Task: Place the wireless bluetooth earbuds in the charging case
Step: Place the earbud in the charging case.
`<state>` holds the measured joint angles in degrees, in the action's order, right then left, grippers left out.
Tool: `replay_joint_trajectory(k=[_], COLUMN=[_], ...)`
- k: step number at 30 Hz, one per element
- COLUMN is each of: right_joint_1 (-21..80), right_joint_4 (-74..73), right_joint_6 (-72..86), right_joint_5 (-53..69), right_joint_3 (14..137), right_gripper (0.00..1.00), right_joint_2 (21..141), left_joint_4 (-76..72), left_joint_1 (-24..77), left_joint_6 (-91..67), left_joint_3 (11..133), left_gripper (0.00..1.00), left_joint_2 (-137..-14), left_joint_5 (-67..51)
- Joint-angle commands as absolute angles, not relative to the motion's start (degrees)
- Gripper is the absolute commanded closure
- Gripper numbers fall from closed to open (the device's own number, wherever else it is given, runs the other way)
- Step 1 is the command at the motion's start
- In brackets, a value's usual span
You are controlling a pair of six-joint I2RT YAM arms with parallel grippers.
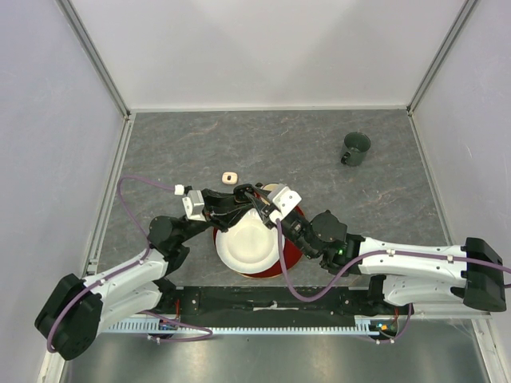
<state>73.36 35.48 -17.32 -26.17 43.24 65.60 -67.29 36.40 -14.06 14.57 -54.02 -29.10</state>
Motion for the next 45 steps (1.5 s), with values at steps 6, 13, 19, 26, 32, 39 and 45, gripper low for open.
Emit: replay_joint_trajectory(k=[6, 13, 19, 26, 32, 39, 45], right_joint_1=[73.56, 73.56, 72.69, 72.42, 72.42, 72.33, 72.42], right_joint_4=[32.17, 32.17, 31.12, 23.74, 21.62, 20.74, 21.18], right_joint_6=[-15.65, -14.68, -12.31, -11.43, -11.34, -10.64, -9.76], right_joint_5=[-27.86, -28.30, -27.51, -23.73, -23.20, -24.61, -26.36], right_joint_3=[43.86, 44.03, 44.73, 47.63, 48.16, 48.78, 48.69], right_gripper=[1.00, 1.00, 1.00, 1.00, 0.99, 0.81, 0.54], right_joint_2=[64.78, 64.60, 64.34, 65.48, 66.00, 66.09, 65.66], left_joint_4=[-73.39, -73.48, -73.65, -75.14, -76.02, -75.94, -75.94], left_joint_1=[36.56, 36.56, 36.56, 36.56, 36.56, 36.56, 36.56], left_joint_6=[-12.13, -12.13, -12.22, -11.60, -11.25, -10.99, -11.16], left_joint_3=[14.77, 14.59, 14.68, 14.41, 13.98, 13.89, 13.89], left_gripper=[0.98, 0.98, 0.98, 0.98, 0.98, 0.98, 0.98], left_joint_2=[-51.59, -51.42, -51.33, -51.33, -51.33, -51.68, -52.21], left_joint_5=[-27.33, -27.60, -27.77, -27.33, -27.07, -26.72, -26.81])
